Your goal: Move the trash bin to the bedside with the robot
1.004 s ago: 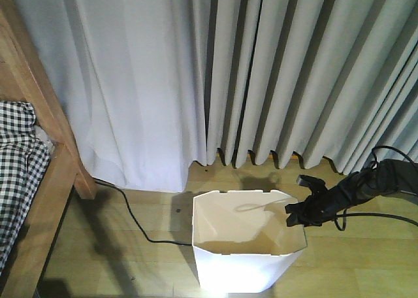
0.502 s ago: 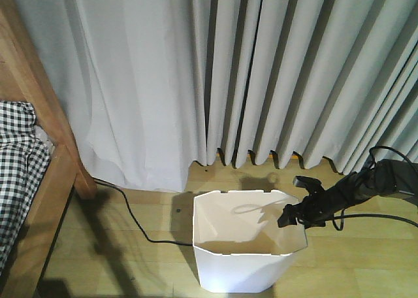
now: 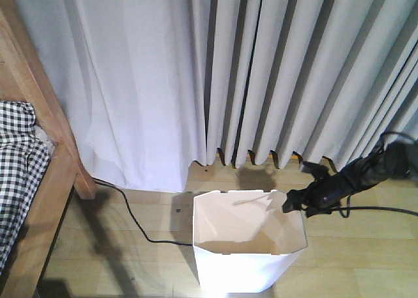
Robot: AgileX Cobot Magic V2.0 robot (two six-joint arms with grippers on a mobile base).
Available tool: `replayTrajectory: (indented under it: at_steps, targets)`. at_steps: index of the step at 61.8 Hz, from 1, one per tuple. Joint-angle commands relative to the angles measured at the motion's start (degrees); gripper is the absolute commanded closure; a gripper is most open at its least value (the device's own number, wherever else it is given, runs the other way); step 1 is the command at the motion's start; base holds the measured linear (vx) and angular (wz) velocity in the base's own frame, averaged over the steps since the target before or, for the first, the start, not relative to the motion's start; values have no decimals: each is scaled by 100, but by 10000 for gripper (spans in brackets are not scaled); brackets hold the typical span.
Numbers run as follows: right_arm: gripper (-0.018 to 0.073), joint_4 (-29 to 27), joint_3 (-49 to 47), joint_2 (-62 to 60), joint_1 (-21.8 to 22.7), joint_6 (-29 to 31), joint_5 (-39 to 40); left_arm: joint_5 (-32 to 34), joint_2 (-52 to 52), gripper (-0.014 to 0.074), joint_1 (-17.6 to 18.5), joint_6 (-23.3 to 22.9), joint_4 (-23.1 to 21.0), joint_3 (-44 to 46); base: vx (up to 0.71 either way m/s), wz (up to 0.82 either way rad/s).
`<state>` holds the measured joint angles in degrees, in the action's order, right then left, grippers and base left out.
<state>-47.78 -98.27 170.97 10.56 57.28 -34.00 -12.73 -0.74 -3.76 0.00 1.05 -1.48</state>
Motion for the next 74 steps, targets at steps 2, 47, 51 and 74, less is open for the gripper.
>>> replayTrajectory:
  at_steps: [2, 47, 51, 74]
  targets:
    - [-22, -37, 751, -984, 6, 39, 621, 405, -85, 603, -2, 0, -24, -108, 0, 0]
    - [-22, 630, 4257, -7182, 6, 516, 1469, 405, -85, 603, -2, 0, -24, -108, 0, 0]
    - [-22, 664, 4365, -7748, 6, 516, 1474, 405, -85, 603, -2, 0, -24, -108, 0, 0]
    - [-22, 139, 5487, -10950, 6, 347, 1545, 405, -85, 603, -2, 0, -24, -108, 0, 0]
